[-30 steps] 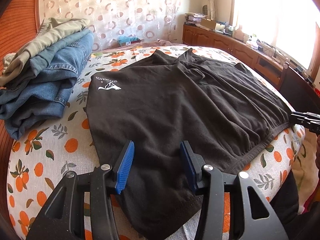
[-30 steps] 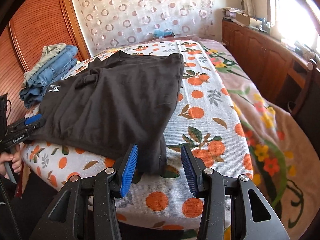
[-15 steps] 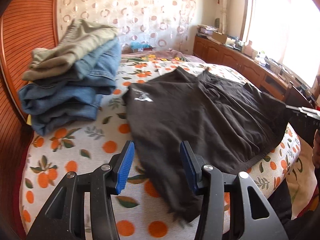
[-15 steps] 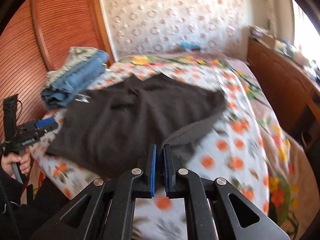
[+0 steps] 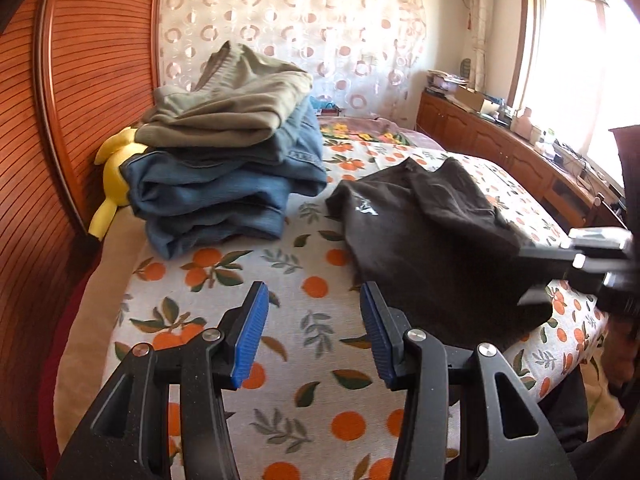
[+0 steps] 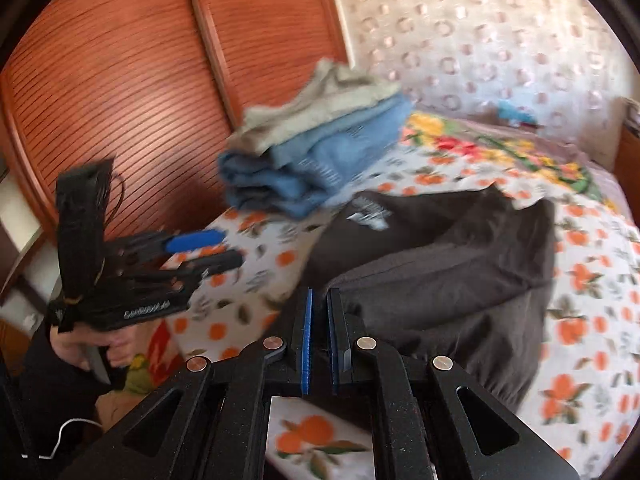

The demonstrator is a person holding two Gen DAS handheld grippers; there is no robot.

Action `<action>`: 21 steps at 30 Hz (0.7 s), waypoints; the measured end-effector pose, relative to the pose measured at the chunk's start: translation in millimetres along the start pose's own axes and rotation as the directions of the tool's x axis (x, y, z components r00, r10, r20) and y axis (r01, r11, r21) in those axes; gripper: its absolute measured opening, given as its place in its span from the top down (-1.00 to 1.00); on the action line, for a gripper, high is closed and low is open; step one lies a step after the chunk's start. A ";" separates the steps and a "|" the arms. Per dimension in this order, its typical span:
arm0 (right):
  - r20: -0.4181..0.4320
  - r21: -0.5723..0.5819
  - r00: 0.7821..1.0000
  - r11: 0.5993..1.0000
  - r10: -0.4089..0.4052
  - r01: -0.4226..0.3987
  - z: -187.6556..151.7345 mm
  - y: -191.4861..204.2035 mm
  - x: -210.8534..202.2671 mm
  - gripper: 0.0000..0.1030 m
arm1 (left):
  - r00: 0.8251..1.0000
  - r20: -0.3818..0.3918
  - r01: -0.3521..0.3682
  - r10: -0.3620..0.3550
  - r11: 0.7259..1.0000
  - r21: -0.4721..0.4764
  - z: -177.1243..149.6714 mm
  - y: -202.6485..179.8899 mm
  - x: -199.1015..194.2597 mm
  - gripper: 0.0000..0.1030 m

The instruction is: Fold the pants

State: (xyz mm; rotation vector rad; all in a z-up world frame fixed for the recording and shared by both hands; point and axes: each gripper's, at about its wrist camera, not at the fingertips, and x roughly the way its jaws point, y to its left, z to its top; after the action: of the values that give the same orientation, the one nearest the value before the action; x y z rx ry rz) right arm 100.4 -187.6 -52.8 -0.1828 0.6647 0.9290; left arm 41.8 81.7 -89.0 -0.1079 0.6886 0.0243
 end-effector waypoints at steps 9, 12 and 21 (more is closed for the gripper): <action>-0.048 0.050 0.999 0.998 -0.025 0.027 -13.7 -26.1 3.4 0.53 | 1.000 -0.012 0.018 -0.018 1.000 0.010 -3.0 -9.0 3.6 0.05; -0.003 0.075 0.998 0.995 -0.067 0.067 -21.1 -29.3 -25.3 0.45 | 0.999 -0.013 0.037 -0.036 0.999 0.027 -3.1 -20.3 2.9 0.05; -0.039 0.150 0.954 0.942 -0.298 0.300 -73.3 -81.3 -72.2 0.43 | 0.993 -0.045 0.111 -0.107 0.990 0.084 -3.2 -58.9 13.8 0.05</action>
State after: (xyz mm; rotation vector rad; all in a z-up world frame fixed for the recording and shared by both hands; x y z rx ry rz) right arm 101.5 -316.3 -77.7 -0.1487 0.6984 0.5816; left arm 53.8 22.6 -94.9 -0.0632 0.7226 -0.1129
